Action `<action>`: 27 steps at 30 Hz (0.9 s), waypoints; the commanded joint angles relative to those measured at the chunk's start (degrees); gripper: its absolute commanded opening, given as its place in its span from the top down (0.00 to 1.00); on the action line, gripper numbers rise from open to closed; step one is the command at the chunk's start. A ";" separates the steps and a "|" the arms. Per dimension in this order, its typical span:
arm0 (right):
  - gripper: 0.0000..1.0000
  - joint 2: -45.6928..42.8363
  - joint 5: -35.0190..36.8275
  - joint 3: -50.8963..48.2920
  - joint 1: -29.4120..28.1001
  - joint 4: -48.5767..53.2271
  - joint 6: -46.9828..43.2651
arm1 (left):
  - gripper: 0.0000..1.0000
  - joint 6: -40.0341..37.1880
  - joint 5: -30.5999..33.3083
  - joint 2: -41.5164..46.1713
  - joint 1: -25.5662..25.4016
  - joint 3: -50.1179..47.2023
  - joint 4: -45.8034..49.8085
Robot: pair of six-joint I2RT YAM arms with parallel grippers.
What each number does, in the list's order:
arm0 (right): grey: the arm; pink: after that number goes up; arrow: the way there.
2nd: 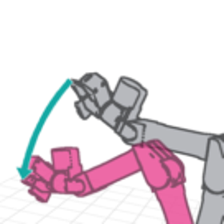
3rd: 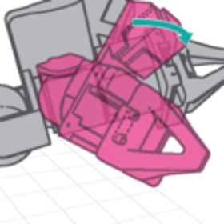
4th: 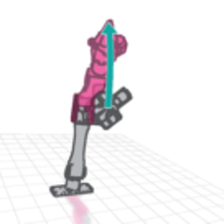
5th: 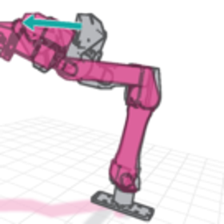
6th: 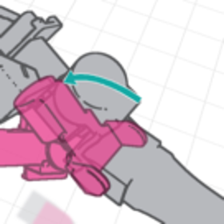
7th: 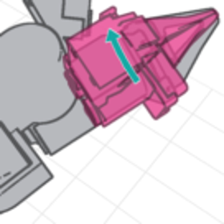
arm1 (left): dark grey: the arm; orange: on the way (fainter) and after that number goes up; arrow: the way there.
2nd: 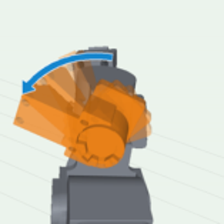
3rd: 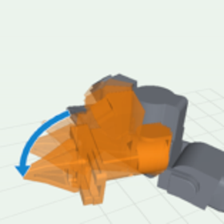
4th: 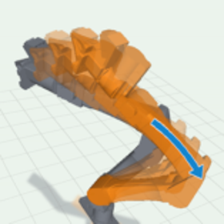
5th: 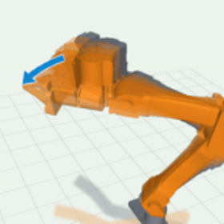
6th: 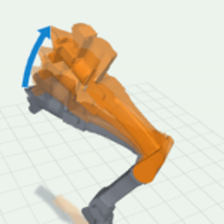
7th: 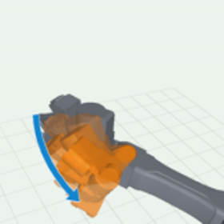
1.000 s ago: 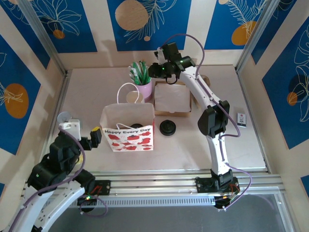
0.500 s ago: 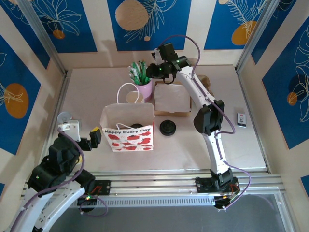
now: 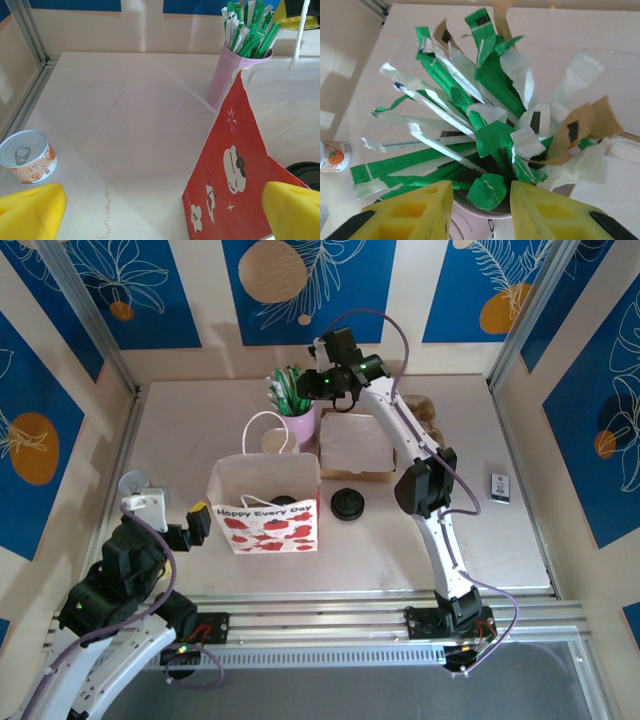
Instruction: Pack the takeout coffee
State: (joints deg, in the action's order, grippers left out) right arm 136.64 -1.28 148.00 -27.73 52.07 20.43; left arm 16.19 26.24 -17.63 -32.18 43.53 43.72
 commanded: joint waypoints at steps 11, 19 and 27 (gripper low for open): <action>0.73 0.91 2.01 2.34 -1.01 -0.12 -1.58 | 0.00 0.09 0.97 -0.39 -0.68 -0.55 -1.48; 0.85 1.55 2.07 4.71 -1.19 0.71 -2.27 | 0.00 -0.03 1.07 -0.48 -0.68 -0.62 -1.49; 1.00 -3.98 2.91 5.38 -2.80 1.89 -4.51 | 0.00 -0.19 1.02 -0.48 -0.66 -0.82 -1.76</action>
State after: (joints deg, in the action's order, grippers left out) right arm 136.88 1.17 152.90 -29.26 52.88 17.82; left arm 16.16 26.24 -17.80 -32.18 43.18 43.64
